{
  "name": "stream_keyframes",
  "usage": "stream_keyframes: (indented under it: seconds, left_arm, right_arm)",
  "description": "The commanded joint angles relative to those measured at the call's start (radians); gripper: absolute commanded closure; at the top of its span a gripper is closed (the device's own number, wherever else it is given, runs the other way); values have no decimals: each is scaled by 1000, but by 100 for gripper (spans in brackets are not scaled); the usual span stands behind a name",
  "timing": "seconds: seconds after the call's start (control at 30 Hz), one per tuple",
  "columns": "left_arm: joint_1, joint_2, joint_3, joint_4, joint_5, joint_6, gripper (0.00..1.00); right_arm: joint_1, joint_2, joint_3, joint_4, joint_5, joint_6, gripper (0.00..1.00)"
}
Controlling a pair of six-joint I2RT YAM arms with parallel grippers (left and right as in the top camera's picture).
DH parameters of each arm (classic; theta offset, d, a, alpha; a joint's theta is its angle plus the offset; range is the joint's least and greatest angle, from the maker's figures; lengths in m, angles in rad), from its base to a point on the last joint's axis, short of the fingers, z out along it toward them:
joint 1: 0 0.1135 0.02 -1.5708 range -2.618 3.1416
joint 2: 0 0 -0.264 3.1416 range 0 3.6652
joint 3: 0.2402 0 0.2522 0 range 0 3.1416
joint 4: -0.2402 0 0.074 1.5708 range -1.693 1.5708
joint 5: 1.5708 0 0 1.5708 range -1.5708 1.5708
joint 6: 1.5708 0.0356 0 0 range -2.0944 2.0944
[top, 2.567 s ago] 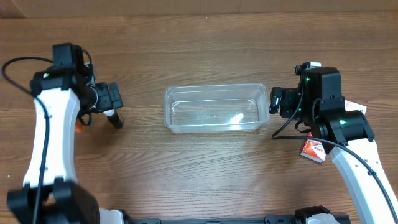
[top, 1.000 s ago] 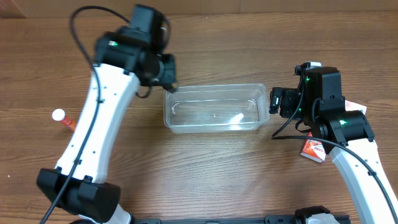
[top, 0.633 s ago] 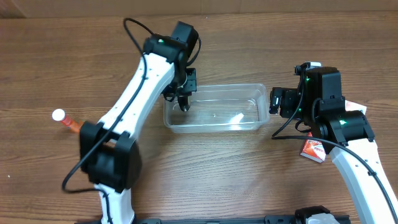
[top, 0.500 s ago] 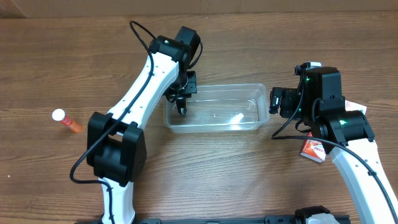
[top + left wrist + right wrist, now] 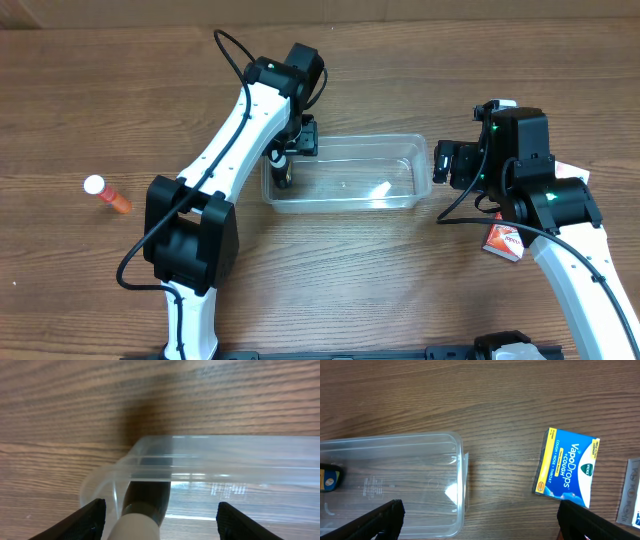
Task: Pack container
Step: 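Carry the black bottle into the container's left end and release, then move the left gripper to the orange tube and grasp it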
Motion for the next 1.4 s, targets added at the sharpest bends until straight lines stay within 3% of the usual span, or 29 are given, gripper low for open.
stream_keyframes:
  seconds: [0.0, 0.17, 0.2, 0.53, 0.67, 0.9, 1.1, 1.37]
  left_arm:
    - [-4, -8, 109, -40, -19, 24, 27]
    - [-1, -27, 295, -141, -80, 16, 16]
    - [6, -46, 354, -179, -121, -10, 0]
    - [286, -390, 423, -406, -155, -55, 0]
    - [376, -559, 324, -413, -141, -6, 0]
    - [618, -791, -64, -298, -136, 63, 0]
    - [884, -710, -287, -94, 79, 130, 0]
    - [952, -389, -358, 49, 115, 177, 0]
  right_arm:
    - [-3, -18, 34, 4, 9, 1, 0]
    - [-3, -18, 34, 4, 9, 1, 0]
    - [-3, -18, 34, 3, 9, 1, 0]
    - [-3, -18, 34, 1, 70, -11, 0]
    - [-3, -18, 34, 1, 70, -11, 0]
    - [-3, -18, 34, 1, 70, -11, 0]
    - [-3, -18, 34, 0, 70, -10, 0]
    - [-3, -18, 34, 0, 58, -10, 0]
